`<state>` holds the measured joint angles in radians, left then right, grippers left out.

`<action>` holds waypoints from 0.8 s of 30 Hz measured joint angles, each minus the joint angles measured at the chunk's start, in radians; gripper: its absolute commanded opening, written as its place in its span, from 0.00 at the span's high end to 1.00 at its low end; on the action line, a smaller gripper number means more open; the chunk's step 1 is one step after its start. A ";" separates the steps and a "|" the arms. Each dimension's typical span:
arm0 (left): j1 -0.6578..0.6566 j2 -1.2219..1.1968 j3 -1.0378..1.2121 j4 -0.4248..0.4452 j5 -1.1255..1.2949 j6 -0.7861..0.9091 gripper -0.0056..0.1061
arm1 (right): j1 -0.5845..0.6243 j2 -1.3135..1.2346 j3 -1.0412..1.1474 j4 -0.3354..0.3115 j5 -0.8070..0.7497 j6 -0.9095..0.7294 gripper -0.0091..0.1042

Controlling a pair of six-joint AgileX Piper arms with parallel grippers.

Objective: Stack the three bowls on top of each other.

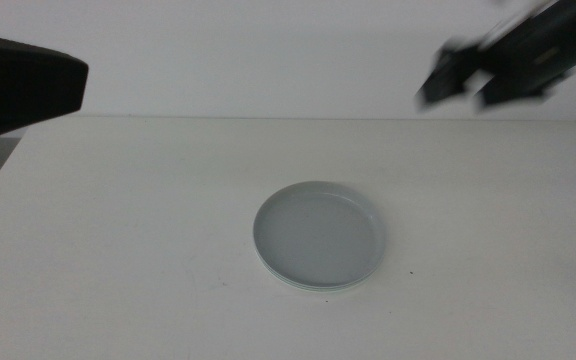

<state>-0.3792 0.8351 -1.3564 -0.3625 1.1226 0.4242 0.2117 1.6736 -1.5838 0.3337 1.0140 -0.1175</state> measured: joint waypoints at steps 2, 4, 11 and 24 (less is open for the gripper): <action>0.000 0.000 0.000 0.000 0.000 0.000 0.11 | -0.046 -0.129 0.007 -0.024 -0.007 -0.004 0.11; 0.000 0.000 0.000 0.000 0.000 0.000 0.11 | -0.063 -0.254 0.044 -0.085 -0.025 -0.010 0.11; 0.000 0.000 0.000 0.000 0.000 0.000 0.11 | -0.065 -0.552 0.267 -0.194 -0.149 0.023 0.11; 0.002 -0.005 0.003 0.047 -0.011 -0.009 0.11 | -0.065 -0.674 0.313 -0.216 -0.216 0.079 0.11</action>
<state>-0.3768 0.8303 -1.3538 -0.3151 1.1118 0.4152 0.1465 0.9996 -1.2703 0.1172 0.7983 -0.0389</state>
